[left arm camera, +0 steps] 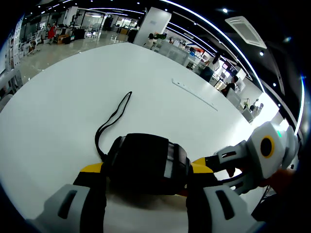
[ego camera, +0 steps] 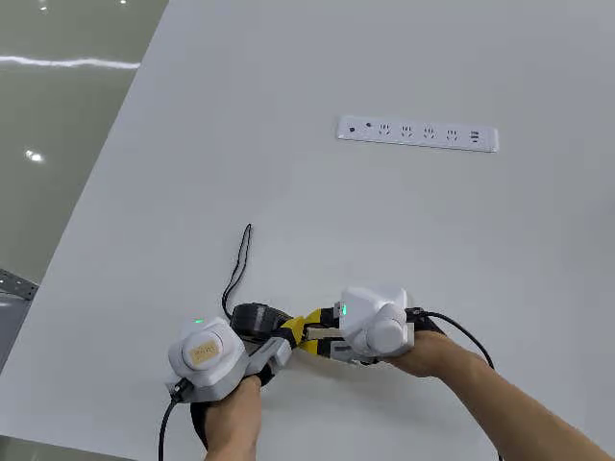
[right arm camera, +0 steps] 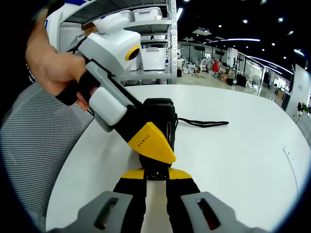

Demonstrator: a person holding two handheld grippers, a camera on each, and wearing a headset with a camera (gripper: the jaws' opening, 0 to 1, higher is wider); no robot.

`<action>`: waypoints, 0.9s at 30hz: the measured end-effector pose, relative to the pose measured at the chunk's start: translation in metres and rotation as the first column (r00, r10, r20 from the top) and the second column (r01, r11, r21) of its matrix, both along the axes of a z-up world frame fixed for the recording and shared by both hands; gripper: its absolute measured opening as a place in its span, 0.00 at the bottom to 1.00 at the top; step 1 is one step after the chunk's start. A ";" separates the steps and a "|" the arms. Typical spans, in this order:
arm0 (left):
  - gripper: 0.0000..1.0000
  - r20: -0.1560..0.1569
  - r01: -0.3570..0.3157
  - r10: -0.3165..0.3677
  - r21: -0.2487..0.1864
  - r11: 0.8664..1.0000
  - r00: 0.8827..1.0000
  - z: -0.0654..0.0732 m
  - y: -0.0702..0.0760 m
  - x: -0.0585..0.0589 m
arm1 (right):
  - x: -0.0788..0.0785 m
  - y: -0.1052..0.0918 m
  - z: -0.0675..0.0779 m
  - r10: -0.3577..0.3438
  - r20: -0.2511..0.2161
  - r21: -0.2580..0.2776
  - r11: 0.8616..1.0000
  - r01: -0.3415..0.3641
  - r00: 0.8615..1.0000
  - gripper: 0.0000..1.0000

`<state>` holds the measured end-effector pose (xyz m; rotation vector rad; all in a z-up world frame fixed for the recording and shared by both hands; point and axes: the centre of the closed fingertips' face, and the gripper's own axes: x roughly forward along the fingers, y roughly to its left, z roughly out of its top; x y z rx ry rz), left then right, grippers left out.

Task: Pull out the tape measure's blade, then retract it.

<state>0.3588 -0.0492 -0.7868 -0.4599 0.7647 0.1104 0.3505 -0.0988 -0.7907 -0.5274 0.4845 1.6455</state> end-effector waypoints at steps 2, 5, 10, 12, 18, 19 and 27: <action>0.65 -0.003 0.007 -0.007 0.005 1.000 1.000 -0.002 -0.001 0.000 | 0.000 0.000 -0.002 0.002 0.005 -0.002 1.000 -0.002 1.000 0.14; 0.65 -0.009 0.015 -0.015 0.008 1.000 1.000 -0.003 -0.002 -0.001 | -0.001 -0.001 -0.005 0.002 0.013 -0.005 1.000 -0.002 1.000 0.14; 0.65 -0.015 0.028 -0.027 0.013 1.000 1.000 -0.005 -0.004 -0.002 | -0.001 -0.001 -0.008 -0.007 0.011 -0.006 1.000 0.007 1.000 0.14; 0.65 -0.016 0.029 -0.029 0.011 1.000 0.999 -0.005 -0.004 -0.002 | -0.001 -0.001 -0.008 -0.004 0.017 -0.004 1.000 0.004 1.000 0.14; 0.65 -0.026 0.032 -0.032 0.006 0.999 0.999 -0.004 -0.005 -0.003 | -0.002 -0.002 -0.008 -0.012 0.017 -0.002 1.000 0.012 1.000 0.14; 0.65 -0.025 0.029 -0.029 0.004 1.000 0.999 -0.004 -0.005 -0.003 | -0.002 -0.002 -0.008 -0.014 0.017 -0.003 1.000 0.014 1.000 0.14; 0.65 -0.029 0.024 -0.024 0.007 1.000 0.999 -0.003 -0.004 -0.002 | 0.001 -0.002 -0.005 -0.029 0.017 -0.001 1.000 0.029 0.999 0.15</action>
